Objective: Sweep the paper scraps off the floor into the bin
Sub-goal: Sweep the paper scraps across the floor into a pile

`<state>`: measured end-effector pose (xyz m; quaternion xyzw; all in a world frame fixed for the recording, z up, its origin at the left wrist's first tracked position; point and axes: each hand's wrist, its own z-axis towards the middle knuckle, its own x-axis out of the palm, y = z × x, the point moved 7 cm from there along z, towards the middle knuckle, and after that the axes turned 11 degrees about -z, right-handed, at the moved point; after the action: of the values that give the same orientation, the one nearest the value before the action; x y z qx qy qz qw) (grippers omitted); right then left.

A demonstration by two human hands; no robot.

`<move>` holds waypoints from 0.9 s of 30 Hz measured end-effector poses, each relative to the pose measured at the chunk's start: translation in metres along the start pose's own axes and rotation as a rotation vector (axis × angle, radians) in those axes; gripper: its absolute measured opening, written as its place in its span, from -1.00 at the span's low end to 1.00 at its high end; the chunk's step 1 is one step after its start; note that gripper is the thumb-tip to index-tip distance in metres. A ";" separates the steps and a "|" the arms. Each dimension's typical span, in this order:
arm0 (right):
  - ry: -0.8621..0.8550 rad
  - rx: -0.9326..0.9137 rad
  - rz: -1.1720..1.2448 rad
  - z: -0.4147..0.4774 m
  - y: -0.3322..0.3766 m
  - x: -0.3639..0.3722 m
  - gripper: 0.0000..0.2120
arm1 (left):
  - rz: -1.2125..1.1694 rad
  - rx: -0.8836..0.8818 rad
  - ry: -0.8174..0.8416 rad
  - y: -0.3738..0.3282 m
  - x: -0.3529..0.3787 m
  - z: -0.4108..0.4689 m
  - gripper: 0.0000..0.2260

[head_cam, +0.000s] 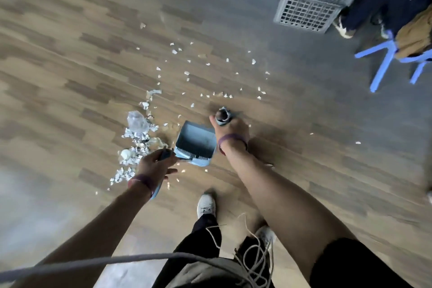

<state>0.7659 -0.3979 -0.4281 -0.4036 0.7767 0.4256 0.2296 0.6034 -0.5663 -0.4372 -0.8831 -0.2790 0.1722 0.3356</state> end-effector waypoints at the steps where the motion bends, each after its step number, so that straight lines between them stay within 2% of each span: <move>1: 0.007 -0.039 0.021 -0.005 0.027 0.015 -0.59 | -0.017 0.005 -0.028 -0.001 -0.021 0.001 -0.86; 4: 0.027 -0.110 0.068 -0.021 0.092 0.046 -0.64 | -0.060 0.019 -0.112 -0.002 -0.077 -0.003 -0.85; 7: 0.017 -0.124 0.113 -0.028 0.127 0.062 -0.67 | -0.112 0.039 -0.177 -0.005 -0.117 -0.007 -0.85; 13: -0.061 -0.161 0.247 -0.019 0.136 0.049 -0.82 | -0.203 0.070 -0.234 -0.021 -0.142 -0.004 -0.87; 14: -0.070 -0.158 0.275 -0.015 0.134 0.042 -0.78 | -0.209 0.076 -0.234 -0.024 -0.140 -0.003 -0.85; 19: -0.154 -0.171 0.251 0.003 0.128 -0.017 -0.64 | -0.232 0.090 -0.172 -0.049 -0.098 0.009 -0.87; 27: -0.357 -0.102 0.138 0.058 0.040 -0.155 -0.80 | -0.185 0.076 0.076 -0.086 0.053 0.024 -0.85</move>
<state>0.8222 -0.2696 -0.3310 -0.2786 0.7270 0.5440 0.3129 0.6010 -0.4693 -0.4015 -0.8461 -0.3396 0.1176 0.3937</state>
